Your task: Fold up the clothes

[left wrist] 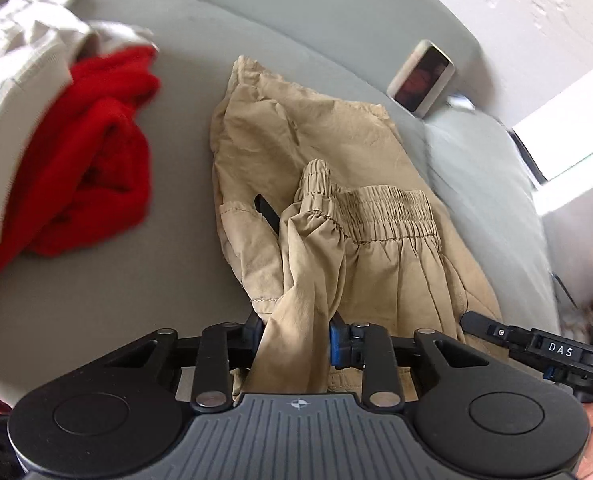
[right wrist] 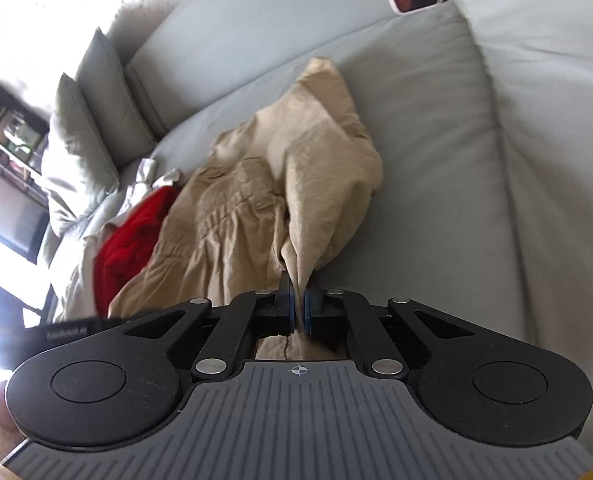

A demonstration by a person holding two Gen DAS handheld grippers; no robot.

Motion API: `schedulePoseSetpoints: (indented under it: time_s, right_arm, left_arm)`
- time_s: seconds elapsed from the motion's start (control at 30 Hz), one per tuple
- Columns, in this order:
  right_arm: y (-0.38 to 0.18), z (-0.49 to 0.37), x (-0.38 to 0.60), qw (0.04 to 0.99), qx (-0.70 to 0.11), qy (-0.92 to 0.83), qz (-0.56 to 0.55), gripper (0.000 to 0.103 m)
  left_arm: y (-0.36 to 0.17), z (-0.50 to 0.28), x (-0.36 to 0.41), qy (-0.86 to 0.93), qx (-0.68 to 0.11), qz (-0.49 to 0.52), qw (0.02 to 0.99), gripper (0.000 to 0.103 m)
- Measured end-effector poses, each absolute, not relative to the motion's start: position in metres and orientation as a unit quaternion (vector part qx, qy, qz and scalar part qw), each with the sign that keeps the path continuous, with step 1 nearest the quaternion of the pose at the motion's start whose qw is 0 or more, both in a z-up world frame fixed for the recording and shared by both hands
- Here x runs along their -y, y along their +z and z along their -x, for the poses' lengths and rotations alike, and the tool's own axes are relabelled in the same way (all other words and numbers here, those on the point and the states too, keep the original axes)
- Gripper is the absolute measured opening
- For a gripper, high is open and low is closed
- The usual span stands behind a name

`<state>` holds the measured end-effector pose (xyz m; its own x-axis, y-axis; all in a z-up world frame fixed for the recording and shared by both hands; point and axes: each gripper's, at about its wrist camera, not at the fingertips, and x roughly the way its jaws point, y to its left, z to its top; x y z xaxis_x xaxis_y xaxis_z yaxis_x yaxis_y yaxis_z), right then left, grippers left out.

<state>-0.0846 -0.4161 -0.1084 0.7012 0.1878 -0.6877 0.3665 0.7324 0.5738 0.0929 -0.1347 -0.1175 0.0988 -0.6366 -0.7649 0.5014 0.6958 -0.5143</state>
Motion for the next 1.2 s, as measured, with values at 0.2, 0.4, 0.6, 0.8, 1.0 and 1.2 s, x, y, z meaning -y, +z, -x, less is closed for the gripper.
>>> schedulePoseSetpoints:
  time_s: [0.2, 0.4, 0.6, 0.8, 1.0, 1.2]
  right_arm:
    - [-0.111, 0.141, 0.408, 0.82, -0.39, -0.075, -0.412, 0.004]
    - [-0.103, 0.157, 0.405, 0.802, -0.412, -0.111, -0.417, 0.042]
    - [-0.039, 0.209, 0.396, 0.859, -0.363, -0.116, -0.341, 0.05]
    - [-0.014, 0.205, 0.386, 0.882, -0.336, -0.091, -0.317, 0.052]
    - [-0.051, 0.162, 0.368, 0.888, -0.346, -0.068, -0.295, 0.052]
    - [-0.078, 0.131, 0.365, 0.899, -0.342, -0.064, -0.267, 0.052]
  left_arm:
    - [-0.128, -0.081, 0.115, -0.355, -0.573, 0.085, 0.734, 0.035]
    - [-0.09, -0.047, 0.09, -0.311, -0.524, 0.024, 0.793, 0.058]
    - [-0.035, -0.002, 0.063, -0.342, -0.424, -0.02, 0.838, 0.053]
    - [-0.032, 0.001, 0.102, -0.358, -0.352, -0.048, 0.863, 0.044]
    - [-0.062, -0.013, 0.146, -0.349, -0.326, -0.101, 0.873, 0.045]
    - [-0.081, -0.038, 0.172, -0.356, -0.356, -0.11, 0.857, 0.053]
